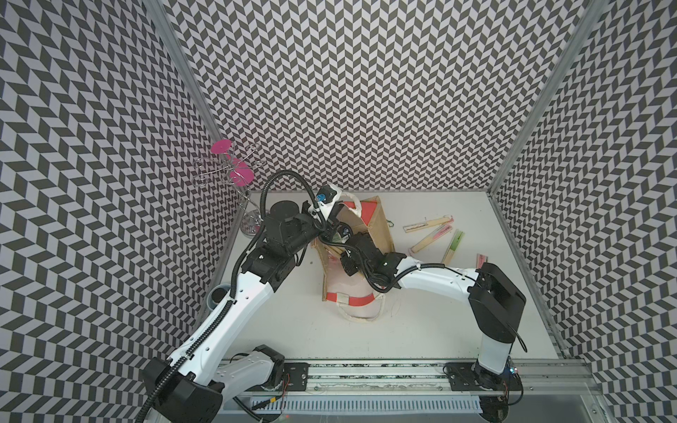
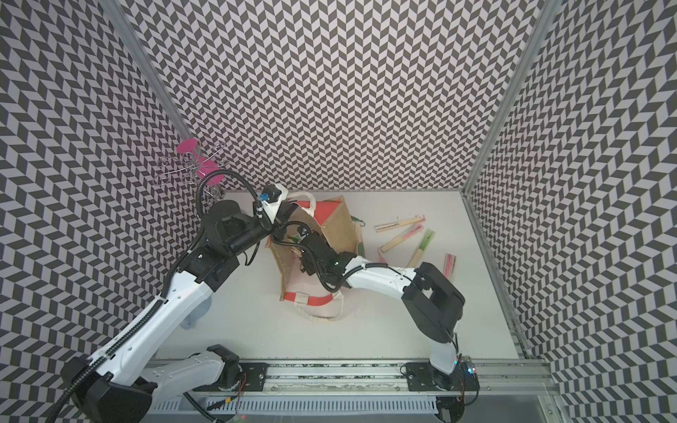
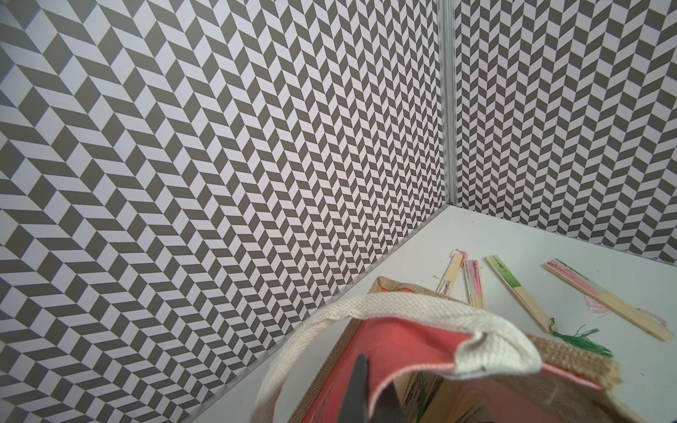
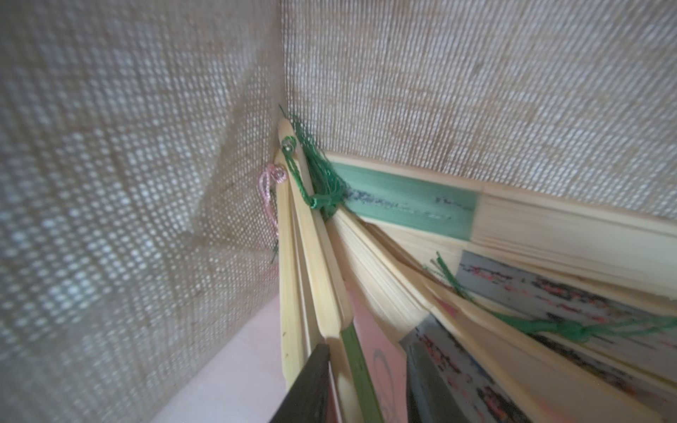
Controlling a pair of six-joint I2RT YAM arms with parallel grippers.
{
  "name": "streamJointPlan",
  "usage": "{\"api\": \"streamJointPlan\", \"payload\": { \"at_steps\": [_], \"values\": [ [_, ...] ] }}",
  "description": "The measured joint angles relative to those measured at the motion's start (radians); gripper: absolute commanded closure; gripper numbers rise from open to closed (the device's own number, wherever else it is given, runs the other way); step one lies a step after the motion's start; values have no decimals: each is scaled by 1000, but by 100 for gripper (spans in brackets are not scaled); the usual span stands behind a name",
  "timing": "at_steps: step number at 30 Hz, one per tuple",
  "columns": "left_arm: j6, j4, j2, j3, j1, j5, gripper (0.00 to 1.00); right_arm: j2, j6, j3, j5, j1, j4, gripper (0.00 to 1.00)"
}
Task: Take out the folding fans from the tote bags
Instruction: Pick up the folding fan from the canvas bag.
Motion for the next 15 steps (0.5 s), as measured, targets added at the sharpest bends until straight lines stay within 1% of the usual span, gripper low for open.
{"api": "streamJointPlan", "payload": {
  "at_steps": [6, 11, 15],
  "values": [
    [0, 0, 0, 0, 1, -5, 100, 31, -6, 13, -50, 0, -6, 70],
    [0, 0, 0, 0, 5, -10, 100, 58, 0, 43, -32, 0, -39, 74],
    [0, 0, 0, 0, 5, -10, 100, 67, 7, 48, -32, -8, -53, 82]
  ]
}}
